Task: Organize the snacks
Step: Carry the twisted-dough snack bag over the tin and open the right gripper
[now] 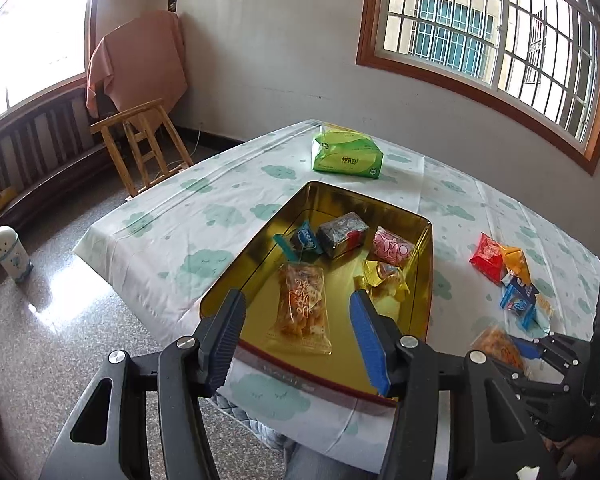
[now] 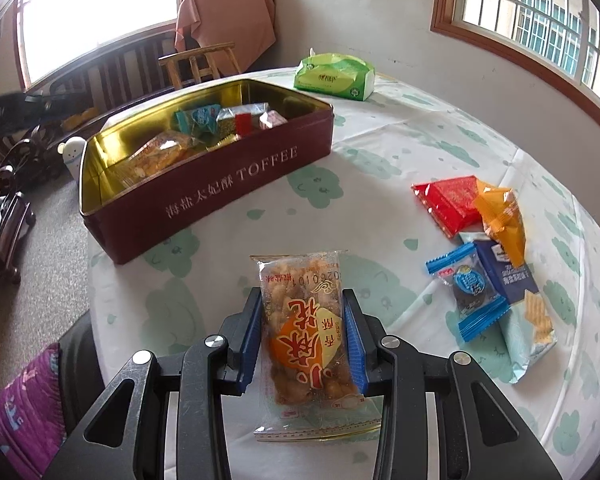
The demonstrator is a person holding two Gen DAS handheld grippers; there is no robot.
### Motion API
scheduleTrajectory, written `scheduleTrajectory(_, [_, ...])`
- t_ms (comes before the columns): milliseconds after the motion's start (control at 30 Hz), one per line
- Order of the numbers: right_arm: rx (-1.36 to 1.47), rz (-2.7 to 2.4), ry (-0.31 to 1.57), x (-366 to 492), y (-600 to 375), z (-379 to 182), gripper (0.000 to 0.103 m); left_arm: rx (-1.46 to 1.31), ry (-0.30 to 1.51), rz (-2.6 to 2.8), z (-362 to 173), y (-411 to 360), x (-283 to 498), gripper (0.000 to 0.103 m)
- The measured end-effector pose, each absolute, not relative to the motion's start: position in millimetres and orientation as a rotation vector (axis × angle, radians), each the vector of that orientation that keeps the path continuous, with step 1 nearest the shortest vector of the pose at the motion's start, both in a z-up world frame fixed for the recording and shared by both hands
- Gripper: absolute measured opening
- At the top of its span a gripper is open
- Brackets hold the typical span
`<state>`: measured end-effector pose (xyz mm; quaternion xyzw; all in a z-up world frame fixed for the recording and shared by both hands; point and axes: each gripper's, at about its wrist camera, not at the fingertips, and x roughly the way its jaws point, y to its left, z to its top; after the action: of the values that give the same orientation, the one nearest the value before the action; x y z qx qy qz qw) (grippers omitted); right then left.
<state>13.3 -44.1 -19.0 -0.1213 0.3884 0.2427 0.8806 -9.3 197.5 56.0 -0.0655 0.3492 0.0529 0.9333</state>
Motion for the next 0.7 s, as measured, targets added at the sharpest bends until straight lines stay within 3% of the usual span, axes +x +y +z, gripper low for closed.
scheduleTrajectory(400, [-0.268,0.628,0.683,17,11,46,0.038,-0.159,0.698,0.139,58,213,-24,0.051])
scheduleTrajectory(700, [-0.238,0.706,0.723,54,70,44,0.038,-0.156,0.697,0.157,57,225,-27,0.054])
